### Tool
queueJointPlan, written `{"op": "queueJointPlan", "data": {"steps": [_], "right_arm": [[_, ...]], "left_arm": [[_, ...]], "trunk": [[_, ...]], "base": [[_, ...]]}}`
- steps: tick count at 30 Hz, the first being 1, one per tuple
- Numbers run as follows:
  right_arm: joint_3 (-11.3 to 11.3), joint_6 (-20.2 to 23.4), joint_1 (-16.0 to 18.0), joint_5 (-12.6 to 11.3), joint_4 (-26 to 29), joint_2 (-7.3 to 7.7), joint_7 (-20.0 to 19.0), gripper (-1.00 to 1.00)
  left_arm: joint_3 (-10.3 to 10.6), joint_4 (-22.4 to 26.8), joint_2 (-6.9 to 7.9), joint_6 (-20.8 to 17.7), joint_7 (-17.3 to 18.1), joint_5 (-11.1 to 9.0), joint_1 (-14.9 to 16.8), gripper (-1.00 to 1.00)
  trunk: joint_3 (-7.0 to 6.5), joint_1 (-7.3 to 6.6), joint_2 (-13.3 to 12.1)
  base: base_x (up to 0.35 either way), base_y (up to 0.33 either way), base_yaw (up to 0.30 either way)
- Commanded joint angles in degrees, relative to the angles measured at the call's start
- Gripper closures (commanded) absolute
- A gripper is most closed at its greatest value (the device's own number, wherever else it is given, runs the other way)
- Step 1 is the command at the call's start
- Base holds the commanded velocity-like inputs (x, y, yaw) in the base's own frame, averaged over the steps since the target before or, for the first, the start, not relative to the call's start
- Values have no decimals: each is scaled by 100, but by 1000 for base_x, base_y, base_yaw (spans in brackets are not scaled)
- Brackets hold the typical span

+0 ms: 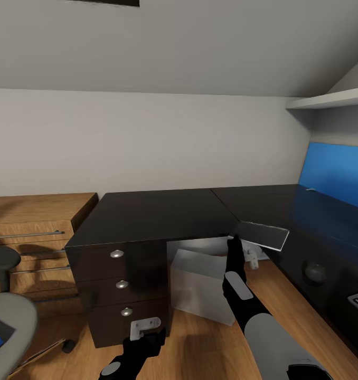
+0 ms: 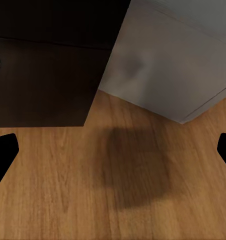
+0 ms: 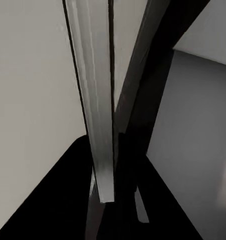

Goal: In the bedroom, organize the workspace by keeping the computer under the desk, ensuring the monitor is on the desk, placing the keyboard on the desk next to the monitor, placing the mouse on the desk next to the keyboard, moving the folder from the swivel chair onto the desk next to the mouse, stacking the notebook on top of the folder with the pen on top of the notebook, and positioning the swivel chair next to the desk.

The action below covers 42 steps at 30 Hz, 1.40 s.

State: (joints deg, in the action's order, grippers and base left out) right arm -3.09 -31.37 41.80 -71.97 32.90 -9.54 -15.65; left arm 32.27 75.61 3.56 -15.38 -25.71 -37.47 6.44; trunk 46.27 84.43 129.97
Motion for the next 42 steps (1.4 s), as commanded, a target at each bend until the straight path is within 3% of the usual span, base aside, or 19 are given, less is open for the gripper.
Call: {"op": "queueJointPlan", "data": {"steps": [1,4,23,30,35,36,37,42], "right_arm": [[-18,8,4,-87,-3,-4,-61,100],[-17,8,4,-82,-3,-4,-61,100],[-6,30,4,-84,6,20,-61,100],[13,172,1,-73,127,52,-48,100],[18,877,-9,-61,162,53,-43,100],[18,1183,-12,-59,166,53,-45,100],[18,1933,-20,-52,171,51,-55,100],[23,2208,-22,-47,172,49,-59,100]], "left_arm": [[16,9,6,-9,-49,-41,6,-100],[16,11,5,-9,-49,-41,6,-100],[16,7,4,-9,-51,-41,6,-100],[16,7,4,-9,-49,-43,6,-100],[16,5,4,-15,-49,-48,6,-100],[16,-3,4,-16,-49,-48,6,-100],[16,-20,4,-17,-48,-49,6,-100],[16,-46,4,-18,-48,-50,6,-100]], "trunk": [[6,-1,3],[6,-1,3],[-335,-418,-759],[-335,-418,-759],[-335,-418,-759],[-335,-418,-759],[-335,-418,-759],[-335,-418,-759]], "base": [[0,0,0],[0,0,0],[0,0,0],[0,0,0],[0,0,0],[0,0,0],[0,0,0],[0,0,0]]}}
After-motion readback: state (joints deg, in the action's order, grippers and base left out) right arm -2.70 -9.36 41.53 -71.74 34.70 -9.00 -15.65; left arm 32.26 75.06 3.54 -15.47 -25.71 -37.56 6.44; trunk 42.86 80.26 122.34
